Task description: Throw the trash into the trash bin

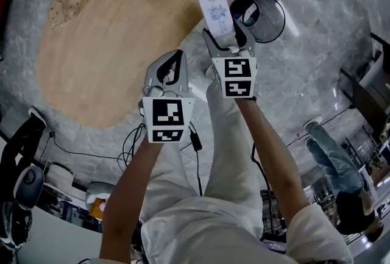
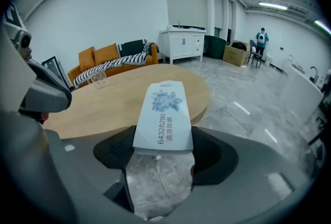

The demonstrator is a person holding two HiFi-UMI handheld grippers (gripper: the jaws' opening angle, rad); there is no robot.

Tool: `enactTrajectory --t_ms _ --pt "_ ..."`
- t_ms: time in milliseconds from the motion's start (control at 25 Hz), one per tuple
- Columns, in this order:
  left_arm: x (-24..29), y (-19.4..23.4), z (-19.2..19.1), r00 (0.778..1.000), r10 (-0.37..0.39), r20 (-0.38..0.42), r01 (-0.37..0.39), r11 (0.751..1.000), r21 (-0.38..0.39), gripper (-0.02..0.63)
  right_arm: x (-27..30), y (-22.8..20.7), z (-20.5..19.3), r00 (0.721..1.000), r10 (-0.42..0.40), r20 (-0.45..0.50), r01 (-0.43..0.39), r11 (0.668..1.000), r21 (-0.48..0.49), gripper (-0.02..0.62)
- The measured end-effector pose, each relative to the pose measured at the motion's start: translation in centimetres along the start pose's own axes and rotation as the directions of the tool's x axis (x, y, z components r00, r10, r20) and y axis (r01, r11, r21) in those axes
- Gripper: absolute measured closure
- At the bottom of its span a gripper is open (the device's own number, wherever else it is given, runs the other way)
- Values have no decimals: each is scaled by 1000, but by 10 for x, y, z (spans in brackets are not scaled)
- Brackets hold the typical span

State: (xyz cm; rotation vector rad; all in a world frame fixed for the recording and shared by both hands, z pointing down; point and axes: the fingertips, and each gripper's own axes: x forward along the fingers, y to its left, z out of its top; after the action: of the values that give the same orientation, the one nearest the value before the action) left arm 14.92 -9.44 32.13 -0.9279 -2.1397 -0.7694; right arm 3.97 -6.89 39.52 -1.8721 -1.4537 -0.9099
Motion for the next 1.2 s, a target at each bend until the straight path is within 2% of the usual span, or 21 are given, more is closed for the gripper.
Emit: enactTrajectory --t_ms 200,440,720,880,1200 --pt "44 -62 16 999 -40 -30 42 997 61 606 -4 -69 -28 1000 -23 0 23 998 55 245" --pt "62 -94 22 996 -60 -61 66 994 90 606 -13 -107 -49 999 -46 -18 48 996 77 245" --pt "106 -155 34 992 -82 -93 93 989 117 606 -24 -180 -97 995 -79 -55 87 985 150 245" --pt "123 -174 29 988 -91 -122 106 987 121 606 -26 -199 -118 993 -87 -81 98 984 149 245" --pt "168 -218 20 982 -88 -170 113 983 145 606 -19 -249 -160 990 -88 -106 110 970 217 247"
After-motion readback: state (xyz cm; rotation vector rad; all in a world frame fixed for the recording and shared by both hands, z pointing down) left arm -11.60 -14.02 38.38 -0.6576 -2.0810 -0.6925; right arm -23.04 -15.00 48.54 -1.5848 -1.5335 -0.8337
